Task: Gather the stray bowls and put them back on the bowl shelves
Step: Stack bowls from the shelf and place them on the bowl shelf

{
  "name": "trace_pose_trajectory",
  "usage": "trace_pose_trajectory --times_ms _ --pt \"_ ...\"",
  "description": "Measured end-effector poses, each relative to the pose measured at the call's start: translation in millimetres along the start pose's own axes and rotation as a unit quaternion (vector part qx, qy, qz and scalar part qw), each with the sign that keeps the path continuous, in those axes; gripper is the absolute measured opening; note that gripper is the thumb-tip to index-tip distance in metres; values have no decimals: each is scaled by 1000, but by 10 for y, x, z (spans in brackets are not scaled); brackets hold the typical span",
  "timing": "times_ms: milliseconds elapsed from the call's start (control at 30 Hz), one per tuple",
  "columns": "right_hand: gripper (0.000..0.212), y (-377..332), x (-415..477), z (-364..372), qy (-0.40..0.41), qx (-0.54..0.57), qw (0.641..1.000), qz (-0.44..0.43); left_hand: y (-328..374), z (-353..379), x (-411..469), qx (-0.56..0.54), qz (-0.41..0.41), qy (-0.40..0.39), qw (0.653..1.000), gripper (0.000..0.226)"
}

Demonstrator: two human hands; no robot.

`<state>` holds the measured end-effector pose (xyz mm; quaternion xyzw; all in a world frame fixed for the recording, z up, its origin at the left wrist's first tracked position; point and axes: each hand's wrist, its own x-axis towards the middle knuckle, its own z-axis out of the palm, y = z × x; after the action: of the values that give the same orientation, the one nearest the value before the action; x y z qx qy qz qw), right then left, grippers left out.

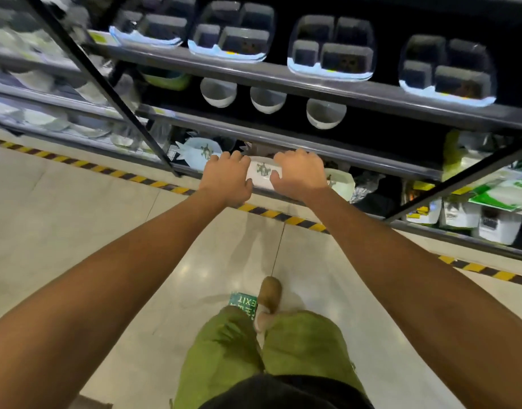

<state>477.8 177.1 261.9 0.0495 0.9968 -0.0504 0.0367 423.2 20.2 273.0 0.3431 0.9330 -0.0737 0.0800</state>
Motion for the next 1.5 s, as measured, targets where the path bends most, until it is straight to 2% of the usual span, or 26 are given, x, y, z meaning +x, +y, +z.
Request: trace_pose_trajectory --times_ms 100,233,367,433,567,667,900,1067,1233,1400,1500 --pt "38 27 296 64 -10 0 1000 20 -156 41 311 -6 0 -13 1000 42" --pt "33 131 592 310 55 19 998 26 -300 219 731 -26 9 -11 1000 39" --pt "41 306 929 645 14 4 998 56 -367 552 1223 -11 36 5 999 42" --pt "38 437 1093 881 24 6 997 75 -374 753 1523 -7 56 29 998 43" --pt "39 632 1387 1281 72 -65 986 134 -366 1158 2134 -4 107 80 991 49" --pt "40 880 1638 1543 86 -68 983 146 -294 1435 2541 -15 137 135 981 45" --pt "37 1462 1963 2312 199 -143 954 172 -67 2026 3355 11 204 281 938 44" --pt "35 1685 2050 2640 296 -193 922 157 62 2286 3640 8 201 330 922 49" --pt "35 1758 2015 2668 363 -183 904 133 102 2339 3665 4 187 360 914 51" --pt "39 1825 1948 2571 390 -171 895 131 149 2318 3644 -2 158 354 922 51" --pt "43 1957 1952 2513 386 -160 894 162 194 2309 3665 0 153 353 923 51"
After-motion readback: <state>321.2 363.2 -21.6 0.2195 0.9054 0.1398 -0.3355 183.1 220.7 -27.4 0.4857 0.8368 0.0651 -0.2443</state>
